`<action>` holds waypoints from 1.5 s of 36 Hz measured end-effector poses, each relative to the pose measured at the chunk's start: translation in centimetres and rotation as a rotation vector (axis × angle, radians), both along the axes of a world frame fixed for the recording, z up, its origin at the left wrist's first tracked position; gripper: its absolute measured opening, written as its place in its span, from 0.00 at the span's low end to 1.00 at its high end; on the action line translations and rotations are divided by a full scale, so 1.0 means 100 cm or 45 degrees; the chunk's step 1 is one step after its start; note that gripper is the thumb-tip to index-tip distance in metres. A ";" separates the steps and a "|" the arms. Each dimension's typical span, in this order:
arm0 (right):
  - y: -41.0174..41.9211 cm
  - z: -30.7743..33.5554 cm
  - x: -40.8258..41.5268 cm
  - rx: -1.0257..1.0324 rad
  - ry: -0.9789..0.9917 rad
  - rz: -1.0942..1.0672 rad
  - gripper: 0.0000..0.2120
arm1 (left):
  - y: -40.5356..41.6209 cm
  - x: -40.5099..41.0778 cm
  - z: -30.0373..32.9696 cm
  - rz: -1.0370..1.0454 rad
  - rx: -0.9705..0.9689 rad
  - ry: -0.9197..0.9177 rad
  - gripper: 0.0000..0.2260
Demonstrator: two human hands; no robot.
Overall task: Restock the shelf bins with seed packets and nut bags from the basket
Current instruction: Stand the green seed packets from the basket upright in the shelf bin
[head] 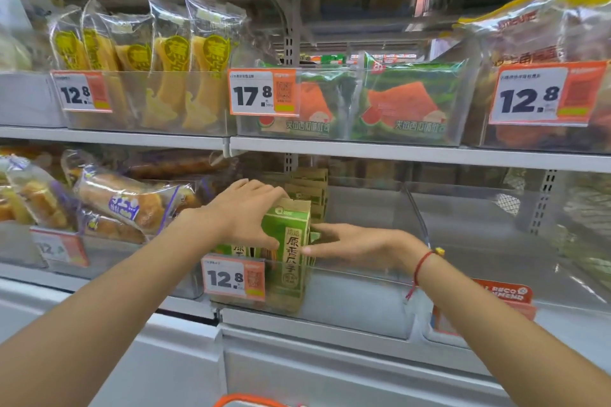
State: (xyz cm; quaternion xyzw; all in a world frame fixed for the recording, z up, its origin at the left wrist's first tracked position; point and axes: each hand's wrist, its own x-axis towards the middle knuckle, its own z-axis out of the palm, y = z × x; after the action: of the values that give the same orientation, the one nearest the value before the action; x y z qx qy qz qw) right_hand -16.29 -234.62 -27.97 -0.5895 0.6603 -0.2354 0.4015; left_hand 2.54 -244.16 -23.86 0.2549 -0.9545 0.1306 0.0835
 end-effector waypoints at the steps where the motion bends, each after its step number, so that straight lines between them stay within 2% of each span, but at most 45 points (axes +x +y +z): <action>1: 0.003 0.002 -0.008 0.047 -0.120 -0.036 0.33 | 0.000 0.002 -0.001 0.009 -0.043 -0.023 0.33; 5: -0.007 -0.004 -0.014 -0.007 -0.271 -0.511 0.24 | 0.003 0.005 -0.004 0.015 -0.167 -0.049 0.38; 9: -0.021 -0.008 0.010 -0.055 -0.316 -0.635 0.08 | 0.007 -0.006 -0.002 0.065 -0.260 -0.138 0.43; 14: -0.037 -0.008 0.022 -0.281 -0.372 -0.758 0.17 | 0.000 -0.010 0.002 0.046 -0.153 -0.188 0.43; 18: -0.021 -0.007 0.012 -0.342 -0.423 -0.606 0.24 | 0.001 -0.004 -0.010 0.012 -0.087 -0.113 0.41; 22: -0.002 -0.004 0.008 -0.289 -0.374 -0.448 0.24 | 0.001 0.001 -0.021 0.036 -0.050 -0.104 0.35; 25: 0.002 -0.006 0.017 -0.174 -0.447 -0.328 0.23 | 0.003 -0.008 -0.020 0.107 -0.041 -0.157 0.36; 27: 0.000 -0.008 0.028 -0.129 -0.319 -0.207 0.18 | 0.005 -0.015 -0.019 0.138 -0.099 -0.176 0.38; 30: -0.004 -0.006 0.040 -0.206 -0.075 -0.159 0.15 | 0.005 -0.018 -0.017 0.167 -0.177 -0.155 0.38; 34: -0.005 -0.009 0.040 -0.310 0.166 -0.234 0.22 | 0.003 -0.021 -0.014 0.222 -0.098 -0.152 0.37; 38: 0.001 -0.009 0.032 -0.407 0.232 -0.366 0.29 | 0.004 -0.028 -0.006 0.185 -0.055 -0.212 0.37; 41: 0.000 -0.009 0.034 -0.440 0.293 -0.381 0.26 | 0.004 -0.029 -0.003 0.151 -0.029 -0.219 0.36; 43: -0.002 -0.012 0.039 -0.470 0.339 -0.422 0.22 | 0.003 -0.027 -0.004 0.108 -0.103 -0.208 0.35; 47: -0.008 -0.019 0.049 -0.576 0.478 -0.538 0.21 | -0.003 -0.016 -0.019 0.057 -0.187 -0.056 0.34; 49: -0.011 -0.020 0.051 -0.556 0.457 -0.551 0.22 | -0.002 -0.013 -0.025 0.060 -0.173 -0.020 0.34; 51: -0.011 -0.017 0.048 -0.477 0.328 -0.521 0.25 | 0.003 -0.011 -0.026 0.072 -0.149 -0.012 0.35; 54: 0.001 -0.008 0.045 -0.424 0.139 -0.487 0.34 | 0.009 -0.009 -0.025 0.063 -0.176 -0.002 0.37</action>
State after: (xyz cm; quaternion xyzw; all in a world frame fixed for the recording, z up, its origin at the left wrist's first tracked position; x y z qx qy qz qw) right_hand -11.78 -234.50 -28.77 -0.5237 0.7327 -0.3802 0.2107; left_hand 1.67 -243.23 -26.36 0.2722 -0.9366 0.1982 0.0968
